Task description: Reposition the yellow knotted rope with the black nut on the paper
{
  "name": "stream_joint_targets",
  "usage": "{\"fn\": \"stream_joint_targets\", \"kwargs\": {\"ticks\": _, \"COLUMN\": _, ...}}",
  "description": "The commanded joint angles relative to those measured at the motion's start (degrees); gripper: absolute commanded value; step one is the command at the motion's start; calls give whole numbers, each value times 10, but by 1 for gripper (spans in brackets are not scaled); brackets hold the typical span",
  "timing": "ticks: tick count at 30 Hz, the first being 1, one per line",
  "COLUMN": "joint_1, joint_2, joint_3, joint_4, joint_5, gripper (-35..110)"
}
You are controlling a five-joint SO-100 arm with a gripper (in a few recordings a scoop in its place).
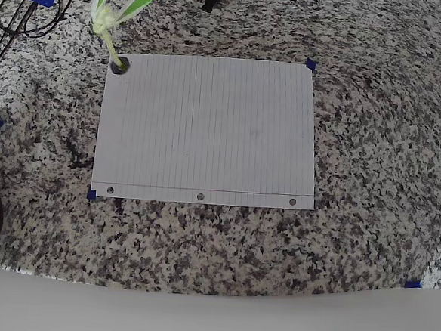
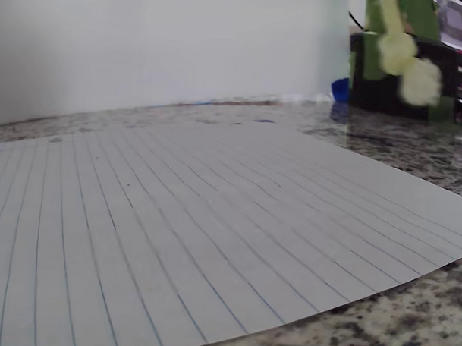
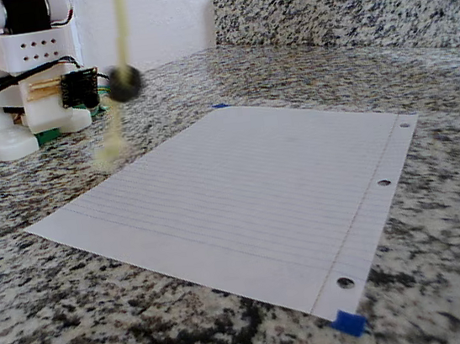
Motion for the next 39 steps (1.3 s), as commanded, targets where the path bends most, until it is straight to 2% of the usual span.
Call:
{"fn": "stream_joint_targets", "kwargs": {"ticks": 1, "joint_1": 34, "joint_2": 9, "joint_3": -2, "joint_4": 11, "joint_5": 5, "gripper": 0}}
{"fn": "stream_joint_targets", "kwargs": {"ticks": 11, "joint_1": 112, "joint_2": -5, "joint_3": 34, "joint_4": -1, "joint_5": 14, "gripper": 0}}
{"fn": "stream_joint_targets", "kwargs": {"ticks": 17, "joint_1": 113, "joint_2": 5, "joint_3": 46, "joint_4": 12, "joint_5": 13, "gripper": 0}}
{"fn": "stream_joint_targets", "kwargs": {"ticks": 22, "joint_1": 32, "joint_2": 69, "joint_3": 68, "joint_4": 29, "joint_5": 14, "gripper": 0}}
{"fn": "stream_joint_targets", "kwargs": {"ticks": 30, "joint_1": -113, "joint_2": 165, "joint_3": 112, "joint_4": 127, "joint_5": 14, "gripper": 0}}
{"fn": "stream_joint_targets", "kwargs": {"ticks": 39, "joint_1": -220, "joint_2": 160, "joint_3": 155, "joint_4": 164, "joint_5": 20, "gripper": 0}}
